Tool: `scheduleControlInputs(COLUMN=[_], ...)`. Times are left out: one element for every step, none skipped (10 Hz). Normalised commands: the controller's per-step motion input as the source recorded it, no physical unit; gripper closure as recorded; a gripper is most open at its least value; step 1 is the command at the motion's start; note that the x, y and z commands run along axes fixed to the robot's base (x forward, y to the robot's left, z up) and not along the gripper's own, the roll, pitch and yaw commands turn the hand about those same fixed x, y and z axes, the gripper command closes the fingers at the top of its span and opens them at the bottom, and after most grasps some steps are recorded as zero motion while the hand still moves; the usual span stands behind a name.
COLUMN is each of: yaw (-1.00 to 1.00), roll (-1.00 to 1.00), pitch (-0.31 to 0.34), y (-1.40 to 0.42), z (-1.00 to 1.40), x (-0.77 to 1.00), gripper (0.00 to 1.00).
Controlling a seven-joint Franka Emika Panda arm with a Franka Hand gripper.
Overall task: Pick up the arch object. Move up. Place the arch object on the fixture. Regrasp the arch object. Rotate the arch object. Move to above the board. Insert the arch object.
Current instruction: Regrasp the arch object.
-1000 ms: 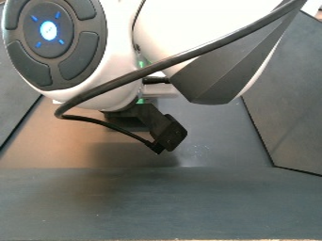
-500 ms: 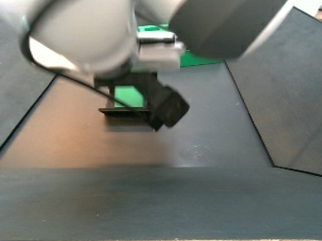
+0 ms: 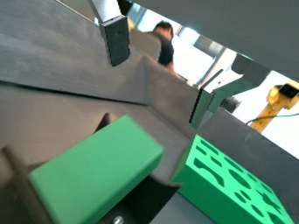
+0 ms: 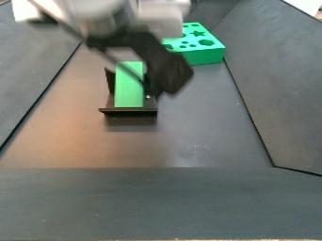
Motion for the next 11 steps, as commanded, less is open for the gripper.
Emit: scheduleControlInputs(yaw=[0.02,0.02,0.02,0.02,0.02,0.02,0.02,0.02,0.02,0.02,0.02], roll=[1.0,1.0,1.0,1.0,1.0,1.0,1.0,1.0,1.0,1.0,1.0], pitch=[0.061,0.05,0.046,0.044,0.043,0.042,0.041,0.04,0.035,0.032,0.028], y=[-1.0,-1.0,-0.85,-0.67,-0.48,-0.21,-0.01,0.03,-0.01,-0.02,-0.02], z=[0.8,0.72,0.51,0.28,0.08,0.0,0.0,0.0,0.0,0.0,0.01], x=[-0.1,-0.13,-0.11,-0.07,-0.04,-0.01,-0.01,-0.01,-0.01,-0.01,-0.01], gripper=[0.0,0.0,0.0,0.0,0.0,0.0,0.0,0.0,0.0,0.0,0.0])
